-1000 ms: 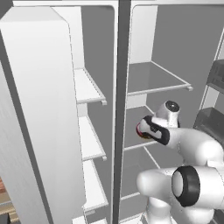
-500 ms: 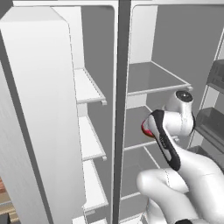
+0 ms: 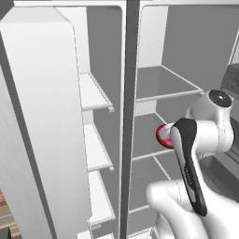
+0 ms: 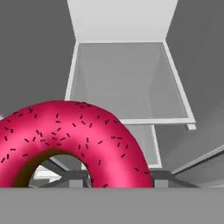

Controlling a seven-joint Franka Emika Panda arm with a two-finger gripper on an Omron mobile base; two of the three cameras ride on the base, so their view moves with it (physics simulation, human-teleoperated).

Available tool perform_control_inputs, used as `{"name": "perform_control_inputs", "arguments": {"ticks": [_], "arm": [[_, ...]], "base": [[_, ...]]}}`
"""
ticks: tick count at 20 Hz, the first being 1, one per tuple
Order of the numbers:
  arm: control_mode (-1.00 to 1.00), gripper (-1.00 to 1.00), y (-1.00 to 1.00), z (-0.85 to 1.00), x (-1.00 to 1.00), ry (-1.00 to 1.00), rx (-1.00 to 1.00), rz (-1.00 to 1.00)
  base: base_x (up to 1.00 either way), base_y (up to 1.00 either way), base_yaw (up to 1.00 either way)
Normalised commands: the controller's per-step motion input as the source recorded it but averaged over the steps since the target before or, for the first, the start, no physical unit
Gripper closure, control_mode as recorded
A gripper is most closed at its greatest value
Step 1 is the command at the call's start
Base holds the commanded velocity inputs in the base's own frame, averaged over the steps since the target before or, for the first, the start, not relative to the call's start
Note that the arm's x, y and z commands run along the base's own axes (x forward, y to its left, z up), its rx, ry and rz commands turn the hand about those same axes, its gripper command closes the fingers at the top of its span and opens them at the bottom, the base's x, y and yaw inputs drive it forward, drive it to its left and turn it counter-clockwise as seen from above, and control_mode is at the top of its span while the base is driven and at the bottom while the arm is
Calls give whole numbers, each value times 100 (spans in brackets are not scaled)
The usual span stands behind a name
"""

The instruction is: Take the cupcake and donut from the fridge and place them on the empty tray on the dining counter.

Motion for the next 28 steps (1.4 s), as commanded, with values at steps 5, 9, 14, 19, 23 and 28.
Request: {"name": "perform_control_inputs", "arguments": {"ticks": [5,9,14,19,23,28], "arm": [[-100,100,22,100,-75,2,0,0],[-100,100,0,91,-65,6,-2,0],[-100,100,0,85,-85,3,0,0],[100,100,0,19,-40,0,0,0],[100,100,0,0,0,0,0,0],[100,100,0,0,0,0,0,0]], "base": [[0,0,0],[0,0,0],[0,0,0],[-58,-2,0],[-100,-1,0],[-100,0,-10]]}}
